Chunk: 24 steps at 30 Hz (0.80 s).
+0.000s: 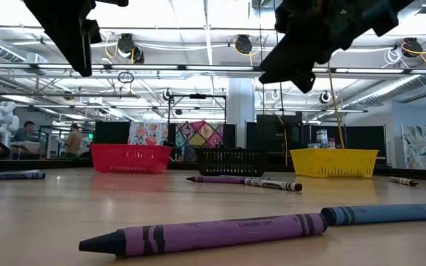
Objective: Sort crayons
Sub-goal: Put the blue crayon into the red basket
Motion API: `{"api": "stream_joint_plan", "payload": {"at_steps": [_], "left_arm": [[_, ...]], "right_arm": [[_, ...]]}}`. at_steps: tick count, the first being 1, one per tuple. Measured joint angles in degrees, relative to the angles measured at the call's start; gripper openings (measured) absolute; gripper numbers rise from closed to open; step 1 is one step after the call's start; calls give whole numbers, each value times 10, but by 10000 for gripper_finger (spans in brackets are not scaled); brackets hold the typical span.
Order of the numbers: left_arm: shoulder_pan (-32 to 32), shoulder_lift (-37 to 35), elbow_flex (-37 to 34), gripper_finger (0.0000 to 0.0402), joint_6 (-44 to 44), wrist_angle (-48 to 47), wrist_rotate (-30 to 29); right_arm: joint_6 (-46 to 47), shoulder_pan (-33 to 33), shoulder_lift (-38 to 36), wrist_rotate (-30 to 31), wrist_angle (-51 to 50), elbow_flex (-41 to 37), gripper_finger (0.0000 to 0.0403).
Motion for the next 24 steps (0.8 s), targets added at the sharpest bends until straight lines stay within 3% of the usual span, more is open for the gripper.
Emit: {"api": "stream_joint_plan", "payload": {"at_steps": [5,10,15,21,24], "left_arm": [[0,0,0,81,0,0,0],[0,0,0,81,0,0,0],[0,0,0,81,0,1,-3],[0,0,0,81,-3,5,-9],[0,0,0,81,-3,5,-9]], "right_arm": [[-55,0,31,9,0,0,116],[-46,0,44,45,0,0,116],[-133,-3,62,45,36,0,116],[-137,-7,102,53,52,0,116],[-135,-5,121,89,46,0,116]]}}
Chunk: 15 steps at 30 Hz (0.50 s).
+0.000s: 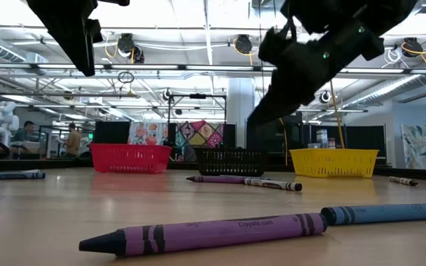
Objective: Sort crayons
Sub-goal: Put the blue crayon into the red basket
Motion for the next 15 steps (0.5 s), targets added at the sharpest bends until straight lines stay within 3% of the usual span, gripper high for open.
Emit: {"api": "stream_joint_plan", "payload": {"at_steps": [4,15], "left_arm": [[0,0,0,81,0,0,-1],[0,0,0,81,0,0,-2]], "right_arm": [[35,-1,18,44,-3,0,116],[72,19,92,44,-12,0,116]]}}
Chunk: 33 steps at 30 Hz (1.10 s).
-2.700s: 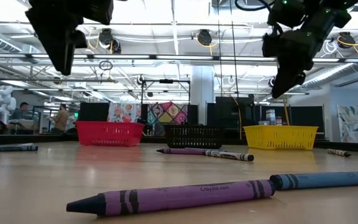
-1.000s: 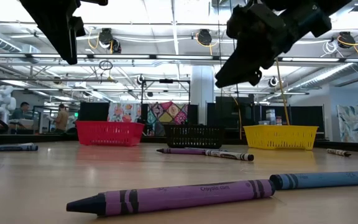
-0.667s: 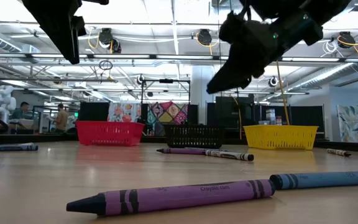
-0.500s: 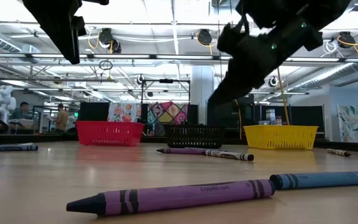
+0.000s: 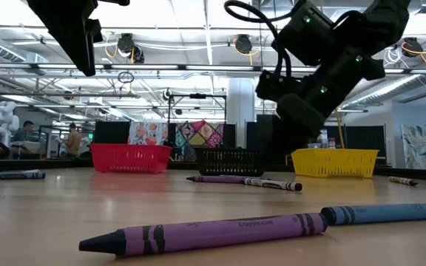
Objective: Sort crayons
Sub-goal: Put the blue crayon into the red basket
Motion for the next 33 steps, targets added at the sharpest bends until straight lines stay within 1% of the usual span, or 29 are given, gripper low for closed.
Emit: {"api": "stream_joint_plan", "payload": {"at_steps": [11,24,33], "left_arm": [[0,0,0,81,0,-1,-13],[0,0,0,81,0,-1,-13],[0,0,0,81,0,-1,-13]], "right_arm": [[30,27,7,0,3,0,116],[60,34,11,1,22,0,116],[85,37,45,4,36,0,116]]}}
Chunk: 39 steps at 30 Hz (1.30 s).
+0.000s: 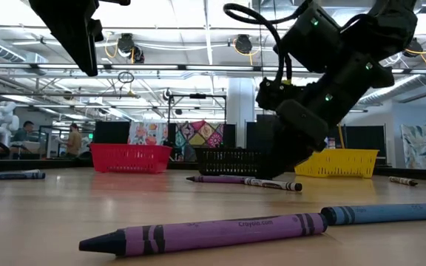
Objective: Sort crayons
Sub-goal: Put the blue crayon into the red basket
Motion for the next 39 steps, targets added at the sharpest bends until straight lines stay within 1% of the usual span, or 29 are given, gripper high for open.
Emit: {"api": "stream_joint_plan", "payload": {"at_steps": [4,9,16,21,28,35,39], "left_arm": [[0,0,0,81,1,0,0],[0,0,0,81,1,0,-1],[0,0,0,81,3,0,-2],[0,0,0,81,3,0,-2],[0,0,0,81,3,0,-2],[0,0,0,81,2,0,-2],[1,3,0,81,-1,1,-2]], "right_arm": [[0,0,9,16,1,1,116],[0,-2,9,40,-22,1,116],[12,-19,9,48,-54,2,112],[21,-25,10,55,-57,1,81],[23,-25,10,58,-61,1,10],[33,-25,9,56,-61,0,4],[28,-26,-7,40,-57,0,2]]}}
